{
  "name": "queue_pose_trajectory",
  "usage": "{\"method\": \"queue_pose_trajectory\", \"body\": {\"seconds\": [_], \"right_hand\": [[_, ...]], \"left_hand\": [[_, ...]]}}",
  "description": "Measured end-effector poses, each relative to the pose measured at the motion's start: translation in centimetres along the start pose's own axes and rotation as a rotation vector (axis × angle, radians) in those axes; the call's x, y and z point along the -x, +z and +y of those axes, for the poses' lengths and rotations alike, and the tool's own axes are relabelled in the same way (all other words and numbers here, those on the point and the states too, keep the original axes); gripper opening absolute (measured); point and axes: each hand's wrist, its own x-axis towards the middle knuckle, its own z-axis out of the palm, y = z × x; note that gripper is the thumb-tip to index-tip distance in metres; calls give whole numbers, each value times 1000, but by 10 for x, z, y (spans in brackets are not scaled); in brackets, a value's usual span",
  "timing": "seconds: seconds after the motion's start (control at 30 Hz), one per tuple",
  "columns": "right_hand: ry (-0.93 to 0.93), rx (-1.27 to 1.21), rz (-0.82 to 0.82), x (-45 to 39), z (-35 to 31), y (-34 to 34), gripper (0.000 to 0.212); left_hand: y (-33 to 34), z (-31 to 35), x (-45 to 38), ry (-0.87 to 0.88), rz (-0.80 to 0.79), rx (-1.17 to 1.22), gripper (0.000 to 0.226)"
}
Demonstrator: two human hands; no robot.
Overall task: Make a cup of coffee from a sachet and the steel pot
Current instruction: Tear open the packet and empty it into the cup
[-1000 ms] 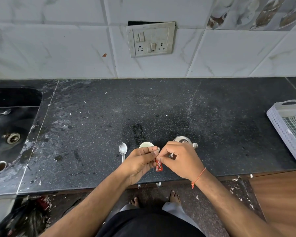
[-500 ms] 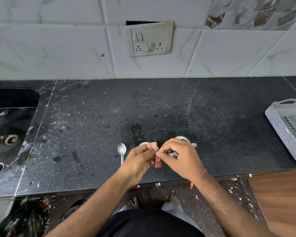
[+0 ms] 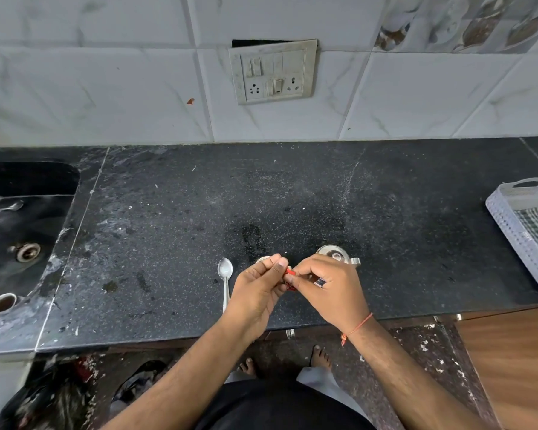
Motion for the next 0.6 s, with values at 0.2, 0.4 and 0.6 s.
{"method": "queue_pose_trajectory", "body": {"seconds": [0.2, 0.4, 0.6], "right_hand": [[-19, 35, 50, 8, 3, 6, 6], [-58, 52, 71, 16, 1, 11, 4], [-57, 9, 81, 15, -9, 15, 7]], "left_hand": [[4, -5, 3, -65, 96, 108, 8], [1, -8, 4, -94, 141, 148, 19], [-11, -8, 0, -84, 180, 174, 9]]}}
